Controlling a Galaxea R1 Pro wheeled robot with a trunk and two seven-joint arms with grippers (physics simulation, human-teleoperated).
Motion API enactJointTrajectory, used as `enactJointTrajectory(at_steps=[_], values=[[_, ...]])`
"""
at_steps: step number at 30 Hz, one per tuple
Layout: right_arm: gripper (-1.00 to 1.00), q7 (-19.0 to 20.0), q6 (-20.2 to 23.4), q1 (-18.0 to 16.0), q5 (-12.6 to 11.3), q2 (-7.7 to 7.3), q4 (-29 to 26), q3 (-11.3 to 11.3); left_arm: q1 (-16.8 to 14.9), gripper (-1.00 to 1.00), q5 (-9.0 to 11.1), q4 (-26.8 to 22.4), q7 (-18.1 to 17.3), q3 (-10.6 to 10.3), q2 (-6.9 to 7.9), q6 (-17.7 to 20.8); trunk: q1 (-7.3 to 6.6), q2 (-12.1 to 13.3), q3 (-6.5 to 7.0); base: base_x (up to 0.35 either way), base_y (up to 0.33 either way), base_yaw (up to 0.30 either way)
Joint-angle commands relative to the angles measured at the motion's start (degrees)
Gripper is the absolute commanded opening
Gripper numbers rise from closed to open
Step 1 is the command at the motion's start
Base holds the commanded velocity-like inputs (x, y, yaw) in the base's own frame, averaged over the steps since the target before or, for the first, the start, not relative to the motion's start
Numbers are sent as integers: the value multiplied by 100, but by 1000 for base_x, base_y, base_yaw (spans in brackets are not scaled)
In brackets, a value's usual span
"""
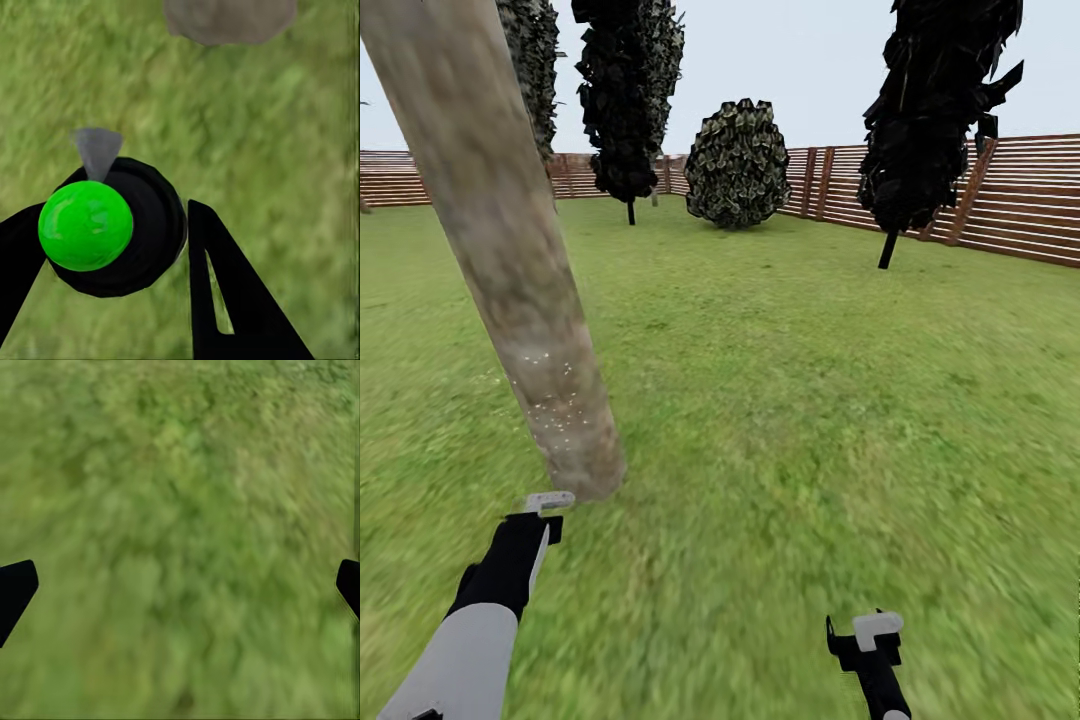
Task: In the garden, pick up the pesticide atomizer on the floor and spray pesticide onto both trees until each tree trunk is fully covered.
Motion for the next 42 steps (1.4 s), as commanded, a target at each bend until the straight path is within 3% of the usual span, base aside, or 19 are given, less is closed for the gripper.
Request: enactJointTrajectory(at_steps=[1, 3, 8, 10, 11, 15, 17, 21, 23, 42], values=[[100, -27, -5, -2, -28, 2, -2, 49, 0, -100, 0, 132, 18, -48, 4, -168, 1, -2, -5, 180, -235, 2], [100, -26, -2, -2, -30, 3, -3, 49, 1, -100, -26, 211, 30, -76, 12, -432, 1, -2, -5, 189, -234, 1], [100, -25, 3, -2, -36, 3, 4, 49, 2, -100, -50, 249, 54, -96, 37, -589, 1, -2, -5, 185, -233, 0], [100, -26, 3, -2, -37, 6, 5, 49, 2, -100, -49, 249, 266, -105, 19, -601, 1, -2, -5, 180, -233, 0], [100, -26, 3, -2, -37, 15, 5, 49, 2, -100, -20, 271, 581, -107, 19, -615, 1, -2, -5, 180, -233, 0], [100, -25, 3, -2, -37, 27, 5, 49, 2, -100, 17, 294, 730, -92, 20, -610, 1, -2, -5, 180, -233, 0], [100, -25, 3, -2, -37, 29, 5, 49, 2, -100, 29, 306, 635, -76, 12, -599, 1, -2, -5, 181, -233, 14], [100, -25, 3, -2, -37, 29, 5, 50, 2, -100, 20, 300, -168, -20, 54, -571, 1, -2, -5, 190, -232, 187], [100, -25, 3, -2, -37, 30, 5, 49, 2, -100, 12, 300, -298, -9, 97, -569, 1, -2, -5, 193, -232, 267], [100, -25, 3, -2, -37, 29, 5, 49, 2, -100, 16, 288, -309, -13, 135, -603, 1, -2, -5, 195, -232, 272]])
